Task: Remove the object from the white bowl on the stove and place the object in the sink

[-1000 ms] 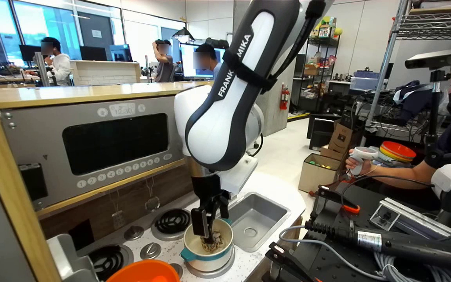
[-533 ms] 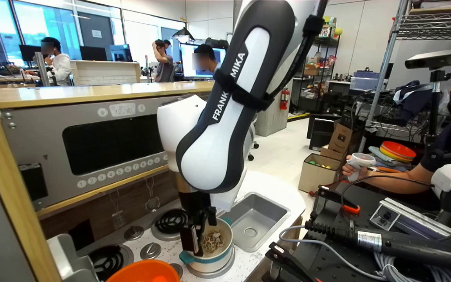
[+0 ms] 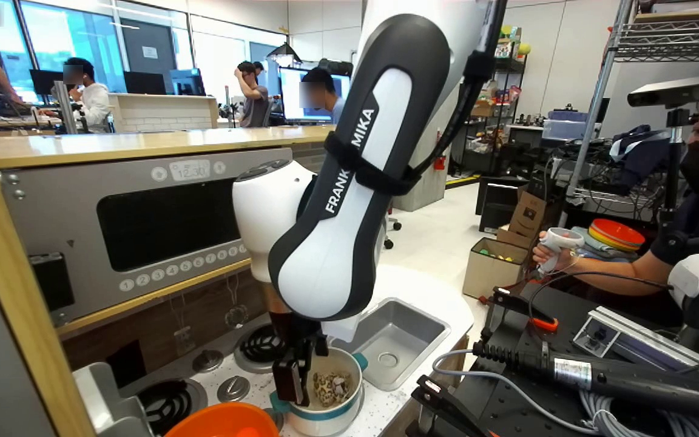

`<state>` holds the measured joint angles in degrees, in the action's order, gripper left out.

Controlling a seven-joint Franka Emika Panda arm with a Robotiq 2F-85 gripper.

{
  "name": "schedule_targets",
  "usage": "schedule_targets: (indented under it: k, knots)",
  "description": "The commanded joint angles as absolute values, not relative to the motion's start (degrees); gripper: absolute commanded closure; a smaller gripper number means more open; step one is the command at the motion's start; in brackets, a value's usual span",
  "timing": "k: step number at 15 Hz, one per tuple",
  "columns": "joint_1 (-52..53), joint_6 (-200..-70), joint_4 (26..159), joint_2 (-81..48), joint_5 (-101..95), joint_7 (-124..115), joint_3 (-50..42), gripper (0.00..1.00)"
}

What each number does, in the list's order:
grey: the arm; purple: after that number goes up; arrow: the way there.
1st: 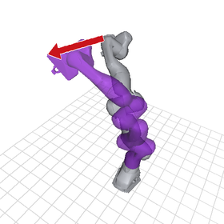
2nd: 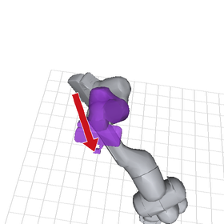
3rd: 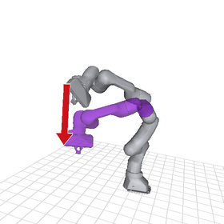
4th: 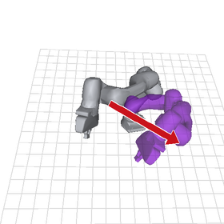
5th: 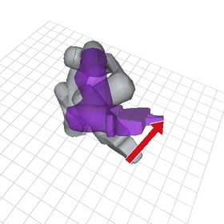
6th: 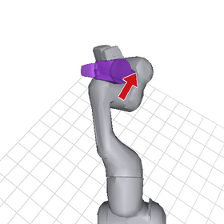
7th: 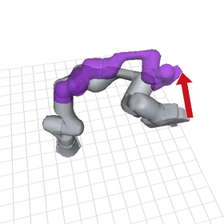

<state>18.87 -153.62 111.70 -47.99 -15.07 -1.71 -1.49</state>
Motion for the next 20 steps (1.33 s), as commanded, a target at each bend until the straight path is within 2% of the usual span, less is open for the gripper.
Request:
schedule_targets:
  k: [1, 8, 9, 10, 13, 20]
  knots:
    - [19.23, -155.27, 110.28, -48.95, -16.99, -2.12, -3.01, 0.0]
    - [19.31, -154.69, 110.72, -49.82, -17.66, -1.6, -3.89, 0.0]
    - [19.31, -154.6, 110.71, -50.13, -17.78, -1.54, -3.75, 0.05]
    - [19.28, -154.48, 110.64, -50.42, -18.02, -1.5, -3.66, 0.23]
    - [19.67, -154.46, 110.35, -51.43, -18.52, -1.63, -3.9, 0.38]
    - [19.5, -154.29, 110.73, -50.5, -18.92, -1.6, -3.97, 0.93]
